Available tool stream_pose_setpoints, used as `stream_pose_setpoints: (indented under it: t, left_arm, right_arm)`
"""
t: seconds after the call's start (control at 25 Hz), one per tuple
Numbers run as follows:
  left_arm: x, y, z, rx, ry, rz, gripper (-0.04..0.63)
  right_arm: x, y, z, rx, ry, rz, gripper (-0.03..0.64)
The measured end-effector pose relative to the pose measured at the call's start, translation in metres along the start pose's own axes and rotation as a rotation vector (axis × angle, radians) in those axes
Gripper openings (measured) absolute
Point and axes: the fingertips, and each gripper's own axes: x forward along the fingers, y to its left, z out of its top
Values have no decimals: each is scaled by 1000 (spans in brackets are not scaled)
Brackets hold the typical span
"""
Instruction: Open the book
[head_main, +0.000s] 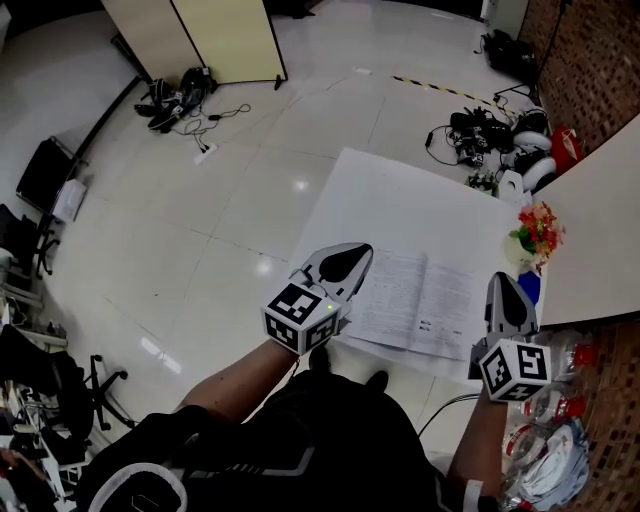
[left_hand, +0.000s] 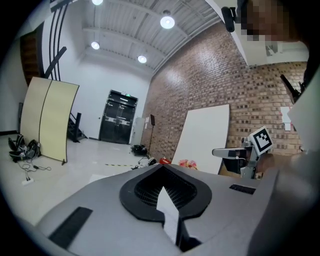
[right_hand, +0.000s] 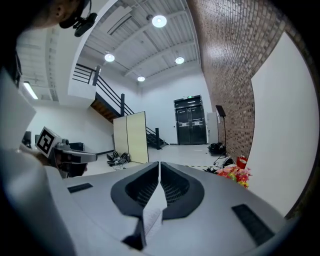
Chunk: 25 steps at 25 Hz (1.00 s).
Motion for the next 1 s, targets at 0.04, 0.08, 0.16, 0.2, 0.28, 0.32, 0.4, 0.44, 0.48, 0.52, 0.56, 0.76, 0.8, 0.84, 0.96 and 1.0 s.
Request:
stream_pose_setpoints:
  t: [0.04, 0.08, 0.16, 0.2, 0.28, 0.32, 0.4, 0.44, 0.48, 0.52, 0.56, 0.76, 0.8, 0.84, 0.96, 1.0]
  left_arm:
    - [-3, -3, 0, 12, 1, 20, -5]
    - [-7, -6, 1, 22, 2, 41, -5]
    - [-15, -13, -2, 32, 9, 72, -5]
    - [-19, -17, -4, 32, 13, 84, -5]
    - [-28, -23, -10, 34, 19, 112, -5]
    - [-33, -26, -12, 38, 23, 125, -5]
    - [-47, -32, -13, 42, 31, 137, -5]
    - [-56, -36, -12, 44, 29, 135, -5]
    - [-64, -41, -10, 45, 22, 130, -5]
    - [-72, -46, -9, 49, 11, 124, -5]
    - [-79, -50, -9, 54, -2, 116, -5]
    - [-132, -62, -27, 30, -54, 79, -5]
    - [-147, -62, -32, 19, -59, 73, -5]
    - [-162, -63, -38, 7, -62, 66, -5]
    - [-202, -65, -59, -13, -54, 38, -5]
    - [-214, -66, -64, -18, -47, 29, -5]
  right_arm:
    - [-2, 1, 0, -20, 5, 9, 3]
    - [-5, 2, -1, -35, 8, 26, 3]
    - [-10, 4, -3, -35, 4, 70, 3]
    - [-13, 5, -5, -26, 1, 93, 3]
    - [-18, 6, -10, -10, -4, 126, 3]
    - [-19, 7, -13, -4, -8, 134, 3]
    - [-23, 14, -16, -1, -14, 145, 3]
    - [-27, 20, -15, -1, -19, 150, 3]
    - [-32, 27, -14, -2, -23, 154, 3]
    - [-38, 35, -13, -5, -26, 155, 3]
    - [-44, 42, -13, -7, -27, 154, 3]
    - [-83, 92, -19, -21, -20, 128, 3]
    - [-94, 105, -21, -23, -18, 121, 3]
    - [-105, 118, -23, -25, -15, 113, 3]
    - [-138, 155, -32, -24, 0, 93, 3]
    - [-149, 166, -35, -18, 8, 86, 3]
